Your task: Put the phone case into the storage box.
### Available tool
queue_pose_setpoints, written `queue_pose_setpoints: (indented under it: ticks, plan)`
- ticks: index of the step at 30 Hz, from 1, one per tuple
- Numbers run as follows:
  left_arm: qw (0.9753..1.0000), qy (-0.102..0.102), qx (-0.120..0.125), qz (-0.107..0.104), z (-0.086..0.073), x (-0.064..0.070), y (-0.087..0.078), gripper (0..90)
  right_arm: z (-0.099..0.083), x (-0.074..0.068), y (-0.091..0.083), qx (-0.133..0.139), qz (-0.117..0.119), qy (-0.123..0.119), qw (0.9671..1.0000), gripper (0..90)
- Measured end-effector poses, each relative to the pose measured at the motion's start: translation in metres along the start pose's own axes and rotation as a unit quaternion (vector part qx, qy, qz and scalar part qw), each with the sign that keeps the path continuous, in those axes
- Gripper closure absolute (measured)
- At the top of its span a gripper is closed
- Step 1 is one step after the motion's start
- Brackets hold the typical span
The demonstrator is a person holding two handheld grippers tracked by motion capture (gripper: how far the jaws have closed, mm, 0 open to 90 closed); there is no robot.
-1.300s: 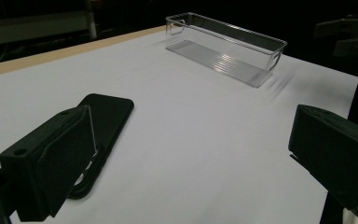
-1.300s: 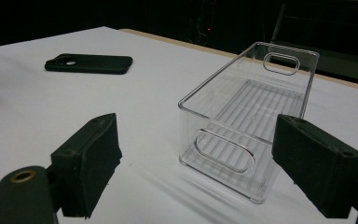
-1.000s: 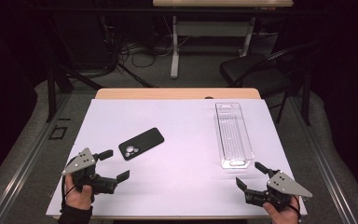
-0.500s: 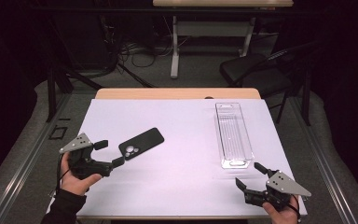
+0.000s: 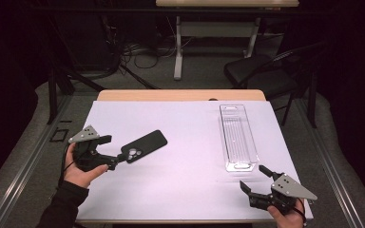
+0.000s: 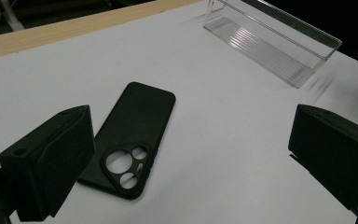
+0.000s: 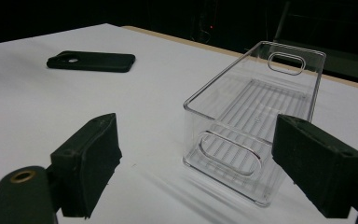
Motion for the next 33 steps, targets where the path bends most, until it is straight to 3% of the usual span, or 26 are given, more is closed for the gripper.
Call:
queue_pose_setpoints:
  ticks: [14, 21, 33]
  plan:
    - [0.9985, 0.032, -0.045, 0.005, 0.032, -0.002, 0.019, 0.6, 0.000, 0.002, 0.000, -0.003, 0.001, 0.002, 1.0000, 14.4]
    - [0.9957, 0.047, -0.080, 0.004, 0.044, -0.004, 0.035, 0.6, -0.001, 0.002, 0.000, -0.004, 0.001, 0.001, 1.0000, 14.4]
    - [0.9909, 0.052, -0.124, 0.004, 0.049, -0.013, 0.055, 0.6, 0.000, 0.002, 0.000, -0.003, 0.001, 0.000, 1.0000, 14.4]
Point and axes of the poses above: each handheld gripper's, and its own axes: y roughly forward along the jaws, z roughly out of its top, x roughly to its right, the point moved 7 cm from there along y, roughly forward along the jaws, and after that the axes turned 8 degrees about z, right-handed, at the moved point
